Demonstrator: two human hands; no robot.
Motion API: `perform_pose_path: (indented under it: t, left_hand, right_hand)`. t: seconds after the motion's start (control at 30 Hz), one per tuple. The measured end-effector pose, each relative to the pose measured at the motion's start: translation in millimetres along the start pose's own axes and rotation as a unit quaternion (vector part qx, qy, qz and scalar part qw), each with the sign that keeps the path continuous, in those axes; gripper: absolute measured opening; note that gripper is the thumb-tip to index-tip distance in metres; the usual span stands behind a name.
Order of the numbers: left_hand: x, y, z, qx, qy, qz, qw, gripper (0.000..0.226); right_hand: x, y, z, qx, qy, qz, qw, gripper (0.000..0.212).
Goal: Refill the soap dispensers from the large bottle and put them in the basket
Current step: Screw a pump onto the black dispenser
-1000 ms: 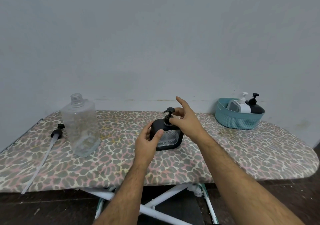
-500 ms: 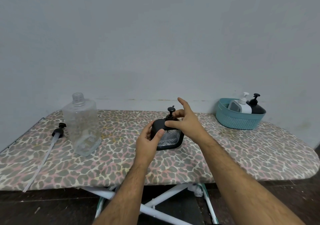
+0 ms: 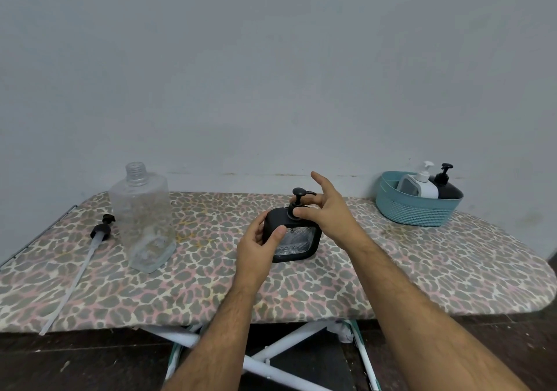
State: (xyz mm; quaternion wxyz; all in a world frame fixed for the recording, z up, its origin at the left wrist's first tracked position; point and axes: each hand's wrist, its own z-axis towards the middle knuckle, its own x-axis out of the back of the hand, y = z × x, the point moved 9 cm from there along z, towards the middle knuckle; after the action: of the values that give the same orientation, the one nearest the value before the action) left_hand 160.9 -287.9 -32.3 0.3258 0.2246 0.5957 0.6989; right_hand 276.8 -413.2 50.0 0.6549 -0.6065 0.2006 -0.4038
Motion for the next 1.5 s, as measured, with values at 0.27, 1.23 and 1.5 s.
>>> perform_pose_path:
  t: [0.27, 1.23, 1.5]
  left_hand:
    - [0, 1, 0, 0.001, 0.001, 0.001, 1.0, 0.052]
    - [1, -2, 2, 0.003, -0.012, -0.011, 1.0, 0.051]
    - [0, 2, -2, 0.002, -0.008, -0.009, 1.0, 0.047]
  right_hand:
    - [-11, -9, 1, 0.018, -0.043, -0.029, 0.999, 0.096]
    - [-7, -4, 5, 0.029, -0.047, -0.036, 0.998, 0.02]
    - [-6, 3, -4, 0.043, 0.058, -0.06, 0.996, 0.02]
